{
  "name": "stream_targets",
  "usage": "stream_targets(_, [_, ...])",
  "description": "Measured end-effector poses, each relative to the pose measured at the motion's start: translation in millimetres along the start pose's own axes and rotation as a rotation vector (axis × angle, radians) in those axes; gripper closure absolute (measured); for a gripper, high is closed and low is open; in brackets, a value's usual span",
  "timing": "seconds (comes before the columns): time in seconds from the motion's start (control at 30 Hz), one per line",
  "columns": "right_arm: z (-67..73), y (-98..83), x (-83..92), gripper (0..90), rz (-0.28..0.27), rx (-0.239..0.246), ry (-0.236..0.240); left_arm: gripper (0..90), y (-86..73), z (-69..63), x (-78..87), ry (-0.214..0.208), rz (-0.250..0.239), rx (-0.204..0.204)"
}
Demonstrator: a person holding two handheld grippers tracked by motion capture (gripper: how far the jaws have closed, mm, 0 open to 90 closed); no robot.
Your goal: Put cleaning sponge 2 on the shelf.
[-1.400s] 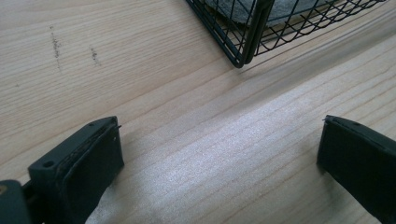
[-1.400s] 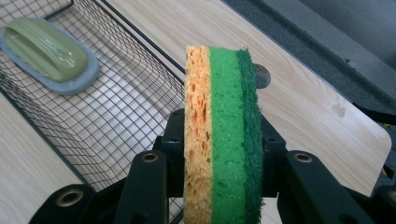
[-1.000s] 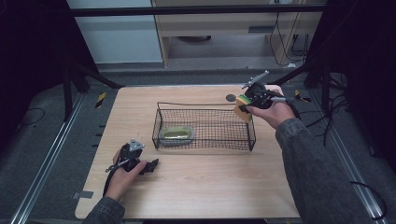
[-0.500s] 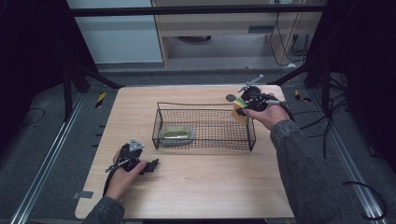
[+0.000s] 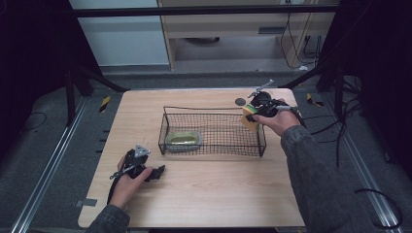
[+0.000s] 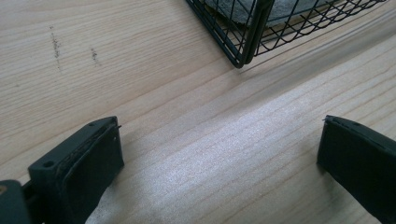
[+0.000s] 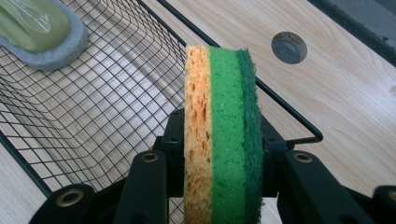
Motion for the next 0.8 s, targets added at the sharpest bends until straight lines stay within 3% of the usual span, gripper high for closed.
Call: stream_targets(0.8, [-7.6, -17.1, -18.2, 64.8, 0.021, -0.03, 0.002, 0.0, 0.0, 0.2, -0.1, -0.002, -0.001, -0.002])
Point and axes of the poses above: each handheld gripper's, and its own axes: x roughly backward along the jaws, y roughly out of its top, z roughly to its left, the point moved 3 cm from there along -x, roughly forward along the jaws
